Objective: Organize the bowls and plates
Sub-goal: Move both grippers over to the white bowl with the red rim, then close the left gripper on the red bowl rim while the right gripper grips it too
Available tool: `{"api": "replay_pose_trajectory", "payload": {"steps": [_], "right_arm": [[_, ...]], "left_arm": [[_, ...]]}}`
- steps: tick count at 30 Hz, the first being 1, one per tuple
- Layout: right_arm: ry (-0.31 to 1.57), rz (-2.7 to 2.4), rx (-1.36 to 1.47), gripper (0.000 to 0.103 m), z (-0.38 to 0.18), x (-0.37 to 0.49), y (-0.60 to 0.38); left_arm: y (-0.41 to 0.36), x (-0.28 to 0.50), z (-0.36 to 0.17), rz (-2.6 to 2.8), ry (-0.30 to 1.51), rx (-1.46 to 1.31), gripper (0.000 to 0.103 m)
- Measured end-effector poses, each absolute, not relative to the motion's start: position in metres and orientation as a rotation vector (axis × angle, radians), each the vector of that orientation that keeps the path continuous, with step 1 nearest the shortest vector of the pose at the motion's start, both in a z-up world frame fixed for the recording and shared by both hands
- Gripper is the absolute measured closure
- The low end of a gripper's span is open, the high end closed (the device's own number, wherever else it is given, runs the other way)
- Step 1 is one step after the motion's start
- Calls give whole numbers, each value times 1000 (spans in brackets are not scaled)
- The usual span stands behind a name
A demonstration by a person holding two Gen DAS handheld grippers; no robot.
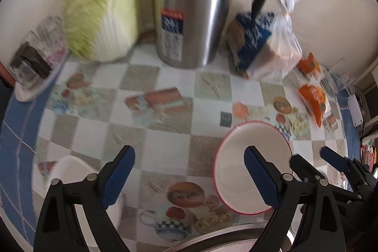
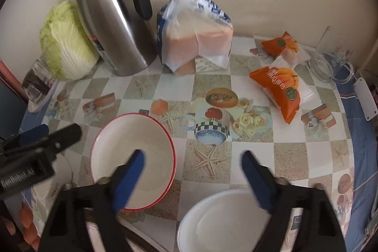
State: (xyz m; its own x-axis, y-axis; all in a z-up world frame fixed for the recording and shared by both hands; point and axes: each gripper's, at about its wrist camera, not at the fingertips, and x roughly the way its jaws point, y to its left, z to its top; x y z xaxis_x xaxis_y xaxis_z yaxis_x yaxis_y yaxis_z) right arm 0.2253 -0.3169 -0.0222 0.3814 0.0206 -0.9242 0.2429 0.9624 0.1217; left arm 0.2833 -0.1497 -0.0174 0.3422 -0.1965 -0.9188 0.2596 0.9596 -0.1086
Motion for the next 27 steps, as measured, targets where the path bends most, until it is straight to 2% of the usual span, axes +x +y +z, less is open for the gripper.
{"api": "replay_pose_trajectory", "payload": {"steps": [1,3,6,8,10,12,18,27], "right_arm": [[1182,-145,255,31,-25,226,-316],[1204,-144,263,52,-32,228,-314],[1232,-127,275,62,-42,232,-311],[1240,-108,278,70,-46,235,-307],[1243,-102,264,78,-49,237,-303],[1252,-93,262,85,-52,239,-300],[1271,-61,261,94,-62,246,-295],[1292,-70,268,94,-74,249,-290]], "left_arm": [[-152,284,-22,-301,1201,59,24],[-158,284,-34,-309,1232,67,35],[-164,283,-47,-320,1263,78,42],[-167,283,-57,-333,1292,66,53],[-167,283,-65,-335,1312,53,70],[-167,284,-71,-327,1318,52,74],[-173,286,-81,-358,1333,35,89],[-181,284,-88,-387,1306,15,95]]}}
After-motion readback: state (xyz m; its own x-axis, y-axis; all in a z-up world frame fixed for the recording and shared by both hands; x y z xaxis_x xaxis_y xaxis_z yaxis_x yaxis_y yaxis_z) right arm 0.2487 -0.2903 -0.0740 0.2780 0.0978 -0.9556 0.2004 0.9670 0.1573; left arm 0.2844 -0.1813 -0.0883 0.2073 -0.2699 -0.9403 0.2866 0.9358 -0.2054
